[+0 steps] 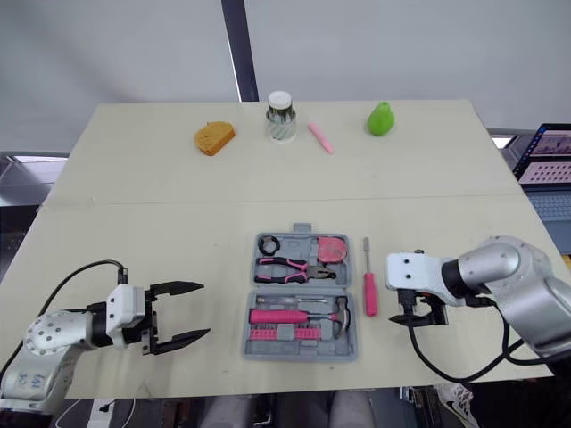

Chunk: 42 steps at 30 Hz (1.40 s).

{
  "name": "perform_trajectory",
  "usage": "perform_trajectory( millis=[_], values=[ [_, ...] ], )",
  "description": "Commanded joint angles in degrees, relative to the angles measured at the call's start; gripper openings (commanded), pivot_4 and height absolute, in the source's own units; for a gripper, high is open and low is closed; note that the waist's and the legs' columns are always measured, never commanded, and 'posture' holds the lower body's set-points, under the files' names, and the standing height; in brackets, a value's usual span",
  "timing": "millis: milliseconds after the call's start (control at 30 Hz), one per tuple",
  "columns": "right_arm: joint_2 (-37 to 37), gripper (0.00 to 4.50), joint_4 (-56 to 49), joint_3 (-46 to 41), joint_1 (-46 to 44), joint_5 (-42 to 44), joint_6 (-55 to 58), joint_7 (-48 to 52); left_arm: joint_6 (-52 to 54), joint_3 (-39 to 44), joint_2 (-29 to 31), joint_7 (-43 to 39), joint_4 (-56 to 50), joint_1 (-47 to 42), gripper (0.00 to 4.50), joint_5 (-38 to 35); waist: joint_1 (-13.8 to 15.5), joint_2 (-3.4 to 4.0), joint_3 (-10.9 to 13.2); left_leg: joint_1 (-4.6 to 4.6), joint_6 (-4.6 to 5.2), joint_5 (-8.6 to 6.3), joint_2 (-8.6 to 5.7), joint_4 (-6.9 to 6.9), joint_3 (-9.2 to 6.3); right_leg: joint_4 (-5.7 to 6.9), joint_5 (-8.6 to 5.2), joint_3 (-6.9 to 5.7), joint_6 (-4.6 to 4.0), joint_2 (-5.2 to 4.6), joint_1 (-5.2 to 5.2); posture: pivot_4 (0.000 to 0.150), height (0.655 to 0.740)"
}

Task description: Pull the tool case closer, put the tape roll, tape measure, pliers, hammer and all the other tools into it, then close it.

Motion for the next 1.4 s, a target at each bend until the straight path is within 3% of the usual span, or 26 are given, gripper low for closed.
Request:
perform_trajectory(
  millis=[33, 167, 567, 833, 1100, 1400],
  values=[
    [-1.75, 4.5, -1.21, -1.5, 0.04, -0.49, -6.19, 1.72, -0.68, -0.3, 0.02, -0.26, -1.28, 0.07, 4.44, 0.01, 0.0, 0.0, 0.0, 0.0, 0.0, 0.0, 0.0, 0.01, -0.01, 0.0, 0.0, 0.0, 0.0, 0.0, 0.0, 0.15, 0.695],
    [-1.52, 4.5, 1.48, 0.96, -3.96, -2.09, -11.8, 4.55, -0.7, -0.5, -0.01, -0.33, -0.73, -0.75, 4.44, 0.07, -0.11, 0.0, 0.0, 0.0, 0.0, 0.0, -0.01, 0.02, 0.0, 0.0, 0.0, 0.0, 0.0, 0.0, 0.01, 0.15, 0.695],
    [3.74, 4.5, 18.57, 15.56, -21.07, -15.95, -45.02, 14.9, -1.11, 0.08, 0.24, 0.36, -1.38, 0.37, 4.44, 0.1, -0.15, 0.01, 0.0, -0.01, 0.0, -0.01, 0.0, 0.08, 0.01, 0.06, 0.0, 0.0, 0.0, 0.03, -0.02, 0.15, 0.695],
    [7.65, 4.5, 30.47, 22.53, -29.76, -26.19, -66.49, 14.44, -1.36, 0.69, 0.08, 1.86, -2.6, 1.94, 4.44, 0.19, -0.35, 0.01, 0.0, -0.03, 0.01, -0.02, 0.01, 0.18, 0.03, 0.16, 0.0, 0.01, 0.0, 0.02, -0.06, 0.15, 0.695],
    [13.99, 4.5, 37.05, 26.69, -34.59, -31.99, -74.34, 12.93, -1.34, 0.83, -0.03, 3.06, -3.81, 3.52, 4.44, 0.29, -0.37, 0.01, 0.0, -0.04, 0.0, -0.03, 0.02, 0.25, 0.02, 0.37, -0.01, 0.01, -0.01, 0.02, -0.12, 0.15, 0.695],
    [17.96, 4.5, 40.37, 28.48, -34.21, -37.42, -76.07, 9.66, -1.23, 1.02, -0.19, 4.21, -5.4, 5.08, 4.44, 0.37, -0.33, 0.0, -0.01, -0.06, 0.0, -0.1, 0.04, 0.4, -0.02, 0.52, -0.02, 0.01, -0.03, 0.02, -0.13, 0.15, 0.695]
  ],
)
